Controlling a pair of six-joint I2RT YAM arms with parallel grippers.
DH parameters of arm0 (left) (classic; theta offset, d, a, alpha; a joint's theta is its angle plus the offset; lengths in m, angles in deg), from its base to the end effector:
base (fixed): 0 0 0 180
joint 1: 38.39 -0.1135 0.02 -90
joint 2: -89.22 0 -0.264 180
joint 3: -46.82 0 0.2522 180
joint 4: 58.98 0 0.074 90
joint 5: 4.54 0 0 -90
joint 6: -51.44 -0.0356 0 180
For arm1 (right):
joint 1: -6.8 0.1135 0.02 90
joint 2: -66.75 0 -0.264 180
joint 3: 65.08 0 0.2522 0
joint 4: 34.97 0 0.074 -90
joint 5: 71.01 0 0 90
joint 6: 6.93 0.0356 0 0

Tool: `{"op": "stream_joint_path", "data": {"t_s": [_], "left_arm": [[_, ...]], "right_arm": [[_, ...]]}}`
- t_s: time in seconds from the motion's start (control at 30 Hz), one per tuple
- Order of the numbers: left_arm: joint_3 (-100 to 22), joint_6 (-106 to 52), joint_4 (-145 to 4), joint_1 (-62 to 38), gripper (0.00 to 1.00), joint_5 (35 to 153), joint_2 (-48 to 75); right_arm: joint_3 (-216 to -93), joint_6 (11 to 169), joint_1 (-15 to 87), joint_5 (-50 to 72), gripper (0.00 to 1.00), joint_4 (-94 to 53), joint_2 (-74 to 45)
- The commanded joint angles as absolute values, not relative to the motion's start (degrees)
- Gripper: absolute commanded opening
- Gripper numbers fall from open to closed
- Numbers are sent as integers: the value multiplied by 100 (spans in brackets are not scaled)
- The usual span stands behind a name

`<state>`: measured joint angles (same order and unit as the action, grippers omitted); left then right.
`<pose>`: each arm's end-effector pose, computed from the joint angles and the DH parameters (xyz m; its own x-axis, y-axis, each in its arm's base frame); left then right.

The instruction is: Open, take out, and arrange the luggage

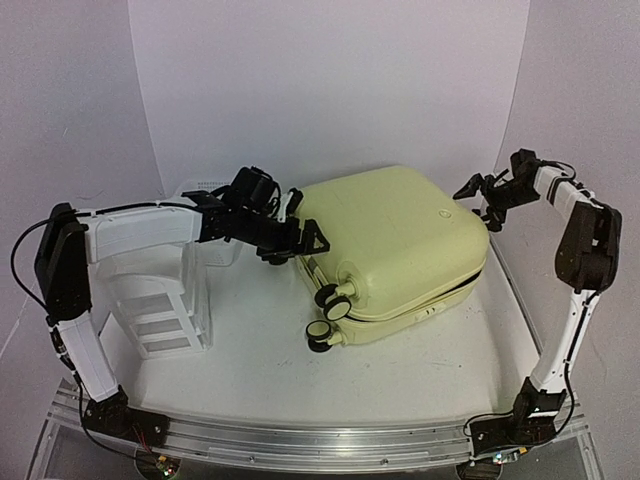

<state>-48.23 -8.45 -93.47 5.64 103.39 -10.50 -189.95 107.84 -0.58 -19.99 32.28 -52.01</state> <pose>0.2797 -0.2856 0.2851 -0.8106 0.1197 -0.5732 0.4927 0.6684 -0.5572 0.4460 -0.0352 0.2827 -0.8730 0.4415 -0.2074 0.1812 0.6883 0.7025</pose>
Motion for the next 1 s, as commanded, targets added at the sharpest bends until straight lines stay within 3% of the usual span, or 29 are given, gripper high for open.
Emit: {"op": "stream_joint_path", "data": {"t_s": [0.0, 0.23, 0.5, 0.63, 0.8, 0.97], "left_arm": [[-5632, -709, -9124, 362, 99, 10194, -1628], [-7141, -1441, -9385, 362, 95, 10695, -2857], [-9072, -1882, -9448, 371, 94, 11779, -4410], [-9977, -2358, -9857, 371, 92, 12231, -4777], [-9265, -3392, -10426, 362, 97, 11041, -3729], [-8225, -3984, -10878, 353, 99, 10005, -2126]], "right_arm": [[-17614, 10252, 135, -2974, 98, 3332, -4031], [-14491, 10808, 485, -3539, 98, 1975, -1705], [-12913, 11570, 2251, -2325, 98, 2161, 384], [-13037, 11277, 2625, -1326, 98, 3244, 917], [-14052, 10523, 2627, 534, 98, 4824, 1232], [-14847, 9952, 2632, 850, 98, 4931, 854]]}}
